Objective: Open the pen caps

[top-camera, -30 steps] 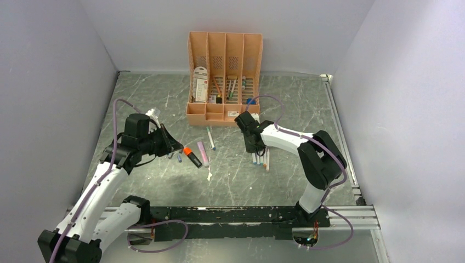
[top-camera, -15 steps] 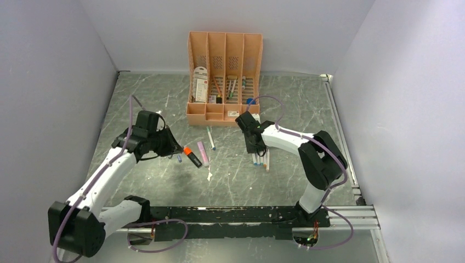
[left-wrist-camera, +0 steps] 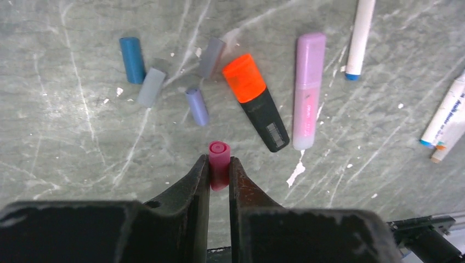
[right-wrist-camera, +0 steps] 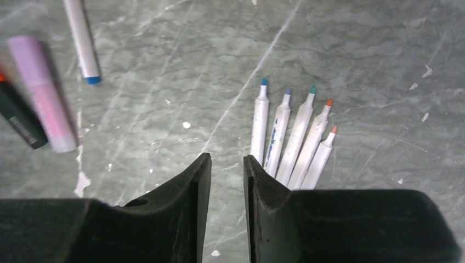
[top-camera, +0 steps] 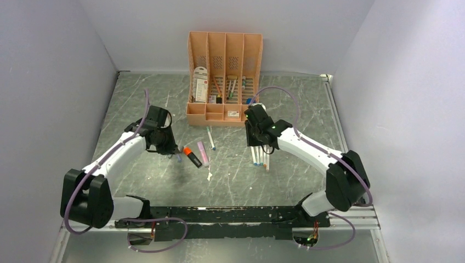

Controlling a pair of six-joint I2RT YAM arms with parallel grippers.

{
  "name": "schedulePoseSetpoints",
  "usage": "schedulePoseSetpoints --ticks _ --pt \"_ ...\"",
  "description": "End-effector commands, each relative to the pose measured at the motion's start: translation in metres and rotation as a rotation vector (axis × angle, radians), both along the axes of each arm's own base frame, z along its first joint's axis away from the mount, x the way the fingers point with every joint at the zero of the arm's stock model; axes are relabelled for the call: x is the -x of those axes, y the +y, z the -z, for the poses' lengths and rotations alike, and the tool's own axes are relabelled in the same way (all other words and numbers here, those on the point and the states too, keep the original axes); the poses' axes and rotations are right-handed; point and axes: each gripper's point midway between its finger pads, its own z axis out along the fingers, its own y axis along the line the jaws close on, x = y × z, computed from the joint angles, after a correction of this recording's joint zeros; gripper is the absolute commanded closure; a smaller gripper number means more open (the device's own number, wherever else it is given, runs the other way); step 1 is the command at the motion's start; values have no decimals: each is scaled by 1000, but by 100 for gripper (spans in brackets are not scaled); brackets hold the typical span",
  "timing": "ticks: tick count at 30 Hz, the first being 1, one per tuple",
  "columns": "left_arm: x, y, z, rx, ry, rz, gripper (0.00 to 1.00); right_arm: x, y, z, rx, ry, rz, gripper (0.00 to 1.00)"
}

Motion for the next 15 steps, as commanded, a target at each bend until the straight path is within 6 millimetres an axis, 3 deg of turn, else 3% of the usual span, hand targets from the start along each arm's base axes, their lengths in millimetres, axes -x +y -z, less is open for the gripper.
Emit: schedulePoseSetpoints --ticks 1,8,10,15 --pt "-11 13 4 -95 -9 0 78 12 9 -12 -75 10 -61 72" --pt "-13 15 25 -126 45 13 76 18 10 -21 -105 2 -88 71" --pt "-13 16 29 -135 59 14 76 25 7 -10 -97 27 -88 71" --pt "-12 17 36 -145 75 17 73 29 10 -6 -118 41 -98 71"
